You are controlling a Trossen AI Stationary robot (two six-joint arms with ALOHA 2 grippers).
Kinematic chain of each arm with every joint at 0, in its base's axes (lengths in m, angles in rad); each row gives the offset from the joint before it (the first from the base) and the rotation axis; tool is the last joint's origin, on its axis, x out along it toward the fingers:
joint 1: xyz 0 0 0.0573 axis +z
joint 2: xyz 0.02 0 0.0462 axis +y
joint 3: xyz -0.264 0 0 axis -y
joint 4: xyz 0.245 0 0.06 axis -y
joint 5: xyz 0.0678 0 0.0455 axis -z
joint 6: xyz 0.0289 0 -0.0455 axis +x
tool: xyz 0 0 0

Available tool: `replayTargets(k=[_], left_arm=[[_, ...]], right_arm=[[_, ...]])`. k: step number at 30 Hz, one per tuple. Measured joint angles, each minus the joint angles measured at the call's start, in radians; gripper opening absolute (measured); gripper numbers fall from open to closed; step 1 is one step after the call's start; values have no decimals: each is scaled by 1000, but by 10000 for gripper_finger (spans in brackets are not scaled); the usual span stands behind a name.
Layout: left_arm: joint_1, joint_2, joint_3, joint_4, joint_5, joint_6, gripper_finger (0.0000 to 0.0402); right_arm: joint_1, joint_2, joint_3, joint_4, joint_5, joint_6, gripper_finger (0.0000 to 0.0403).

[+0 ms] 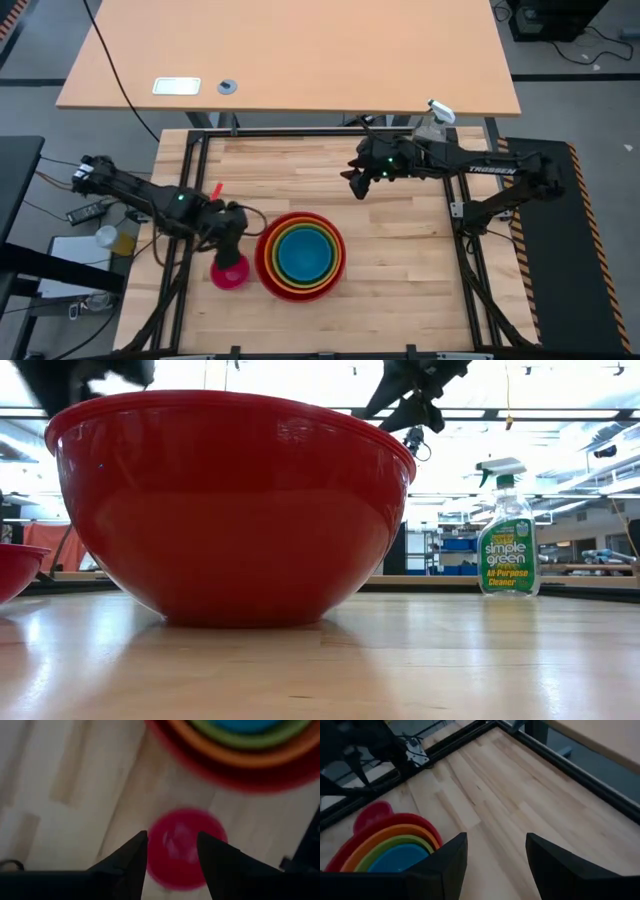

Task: Nest bowls inside each other
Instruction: Stack the pink bowl on top of the blue bowl

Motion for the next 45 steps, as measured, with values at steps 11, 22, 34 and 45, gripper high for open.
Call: replayTargets(k=[11,22,34,45], left_arm=[[-17,-140,-250,16,83,44,172],[-2,-132,-459,274,199,-10,171],[-4,-133,-471,321,183,-80,171],[-4,-133,-460,315,174,-80,171]], right_arm=[[1,0,-4,9,54,76,208],[5,0,-4,22,76,113,207],[6,0,-4,30,80,113,197],[6,0,-4,30,80,111,196]])
